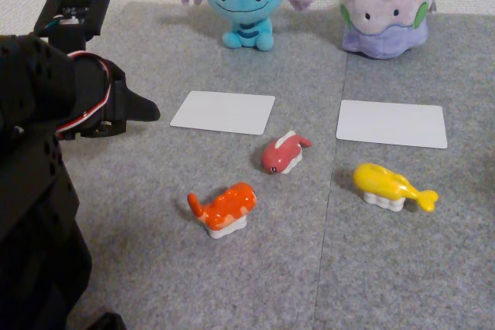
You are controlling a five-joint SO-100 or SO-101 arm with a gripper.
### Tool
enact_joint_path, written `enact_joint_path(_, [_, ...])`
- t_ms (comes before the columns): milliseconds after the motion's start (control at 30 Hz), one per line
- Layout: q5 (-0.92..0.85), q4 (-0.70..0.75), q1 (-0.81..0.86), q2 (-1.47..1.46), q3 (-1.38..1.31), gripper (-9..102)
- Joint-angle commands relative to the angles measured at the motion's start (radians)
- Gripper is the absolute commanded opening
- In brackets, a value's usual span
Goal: Wooper wants to eat egg sudhi, and Goomy wants to eat shrimp sushi
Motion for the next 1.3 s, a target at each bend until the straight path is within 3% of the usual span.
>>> enact_joint_path(0, [-0.015, 0.005, 0.009, 0.018, -0.002, 28])
enact_joint_path(633, [-0.015, 0.008, 0.014, 0.018, -0.012, 29])
enact_joint_path(833, [-0.020, 0.038, 0.141, 0.018, -0.078, 29])
enact_joint_path(1033, [-0.023, 0.278, 0.229, 0.018, -0.348, 29])
enact_joint_path(1267, [-0.156, 0.583, 0.232, 0.017, -0.673, 29])
